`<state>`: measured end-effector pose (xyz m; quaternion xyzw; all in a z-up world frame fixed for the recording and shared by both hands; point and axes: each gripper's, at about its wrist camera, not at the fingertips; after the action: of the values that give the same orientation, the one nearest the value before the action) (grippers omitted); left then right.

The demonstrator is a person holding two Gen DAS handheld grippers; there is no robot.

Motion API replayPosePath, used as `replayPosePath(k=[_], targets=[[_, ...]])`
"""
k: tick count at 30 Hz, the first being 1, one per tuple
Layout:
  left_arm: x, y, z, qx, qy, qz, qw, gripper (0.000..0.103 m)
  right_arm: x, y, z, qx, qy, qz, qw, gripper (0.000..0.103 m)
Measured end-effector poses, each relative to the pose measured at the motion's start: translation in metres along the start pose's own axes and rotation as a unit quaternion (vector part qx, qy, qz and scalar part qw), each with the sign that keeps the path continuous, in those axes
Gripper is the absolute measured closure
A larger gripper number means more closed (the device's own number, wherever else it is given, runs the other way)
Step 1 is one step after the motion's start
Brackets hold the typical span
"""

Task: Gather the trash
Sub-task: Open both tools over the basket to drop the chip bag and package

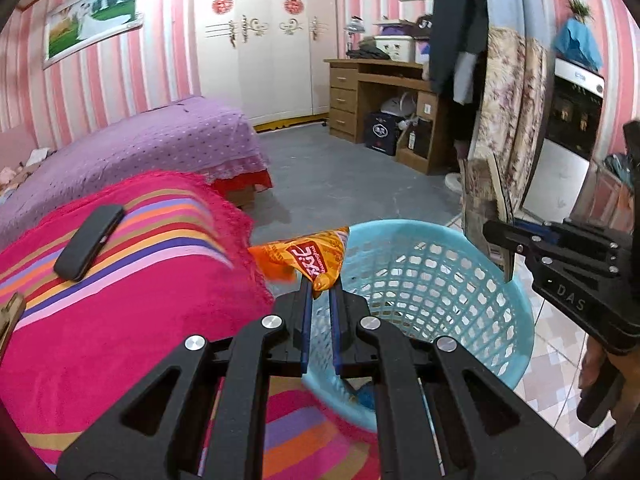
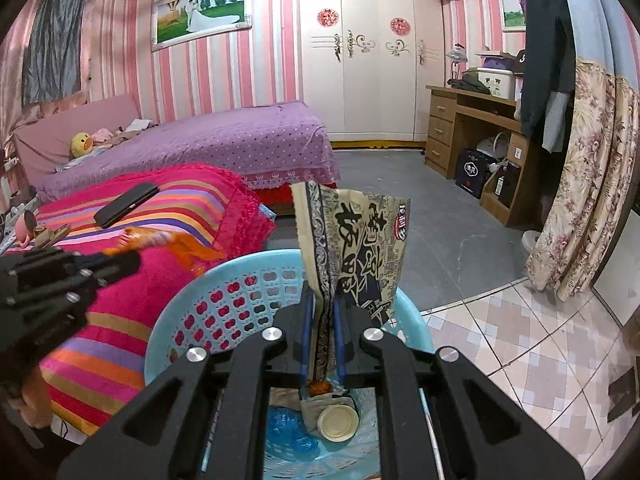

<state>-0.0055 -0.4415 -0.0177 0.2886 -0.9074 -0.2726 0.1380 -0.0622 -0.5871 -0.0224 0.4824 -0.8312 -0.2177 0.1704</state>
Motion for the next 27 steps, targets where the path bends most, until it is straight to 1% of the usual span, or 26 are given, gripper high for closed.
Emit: replayPosePath(k=[4, 5, 6, 7, 8, 9, 11, 15, 18, 19, 21, 23, 27], targets=[[0.006, -0.023, -0.001, -0.023, 0.005, 0.014, 0.9996, 0.095, 0.003, 0.002, 0.002, 0.001, -0.007, 0.003, 1.0, 0.094], [0.006, -0.026, -0.001, -0.025, 0.005, 0.013, 0.9996, 0.092, 0.003, 0.004, 0.003, 0.002, -0.009, 0.003, 1.0, 0.094], [0.006, -0.029, -0.001, -0.025, 0.007, 0.011, 0.9996, 0.086, 0.004, 0.004, 0.003, 0.003, -0.011, 0.003, 1.0, 0.094], [0.003, -0.032, -0.002, -0.028, 0.013, 0.008, 0.9995, 0.073, 0.005, 0.005, 0.003, 0.003, -0.011, 0.002, 1.0, 0.094], [0.0, -0.033, -0.002, -0.032, 0.016, 0.007, 0.9993, 0.056, 0.004, 0.005, 0.003, 0.004, -0.01, 0.001, 1.0, 0.094], [-0.004, -0.033, -0.002, -0.03, 0.022, -0.001, 0.9993, 0.044, 0.002, 0.005, 0.003, 0.004, -0.008, 0.0, 1.0, 0.094], [-0.013, -0.029, -0.002, -0.023, 0.027, -0.018, 0.9992, 0.033, 0.002, 0.005, 0.004, 0.004, -0.006, -0.002, 1.0, 0.094], [-0.04, -0.012, -0.002, -0.003, 0.031, -0.066, 0.9974, 0.018, -0.002, 0.005, 0.003, 0.008, -0.009, -0.015, 1.0, 0.093], [-0.063, 0.008, -0.001, 0.016, 0.04, -0.094, 0.9946, 0.012, -0.011, 0.003, 0.002, 0.008, -0.005, -0.029, 1.0, 0.093], [-0.073, 0.014, -0.001, 0.02, 0.049, -0.095, 0.994, 0.012, -0.014, 0.003, 0.002, 0.007, -0.002, -0.034, 0.999, 0.093], [-0.086, 0.022, -0.001, 0.022, 0.069, -0.086, 0.9937, 0.012, -0.023, -0.001, 0.002, 0.003, 0.006, -0.039, 0.999, 0.093], [-0.096, 0.03, 0.0, 0.024, 0.082, -0.088, 0.9924, 0.012, -0.03, -0.005, 0.003, -0.002, 0.01, -0.042, 0.999, 0.093], [-0.108, 0.041, 0.005, 0.023, 0.077, -0.106, 0.9912, 0.012, -0.036, -0.014, 0.006, -0.017, 0.015, -0.047, 0.999, 0.092]])
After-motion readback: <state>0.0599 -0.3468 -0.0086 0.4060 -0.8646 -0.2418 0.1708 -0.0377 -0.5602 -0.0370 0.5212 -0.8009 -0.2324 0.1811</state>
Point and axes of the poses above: each gripper's, at about its wrist camera, not at the fingertips, and y roughly against the way its jaws point, x to its right, z to its underside, and after that the axes turned 12 degrees about z, right-handed
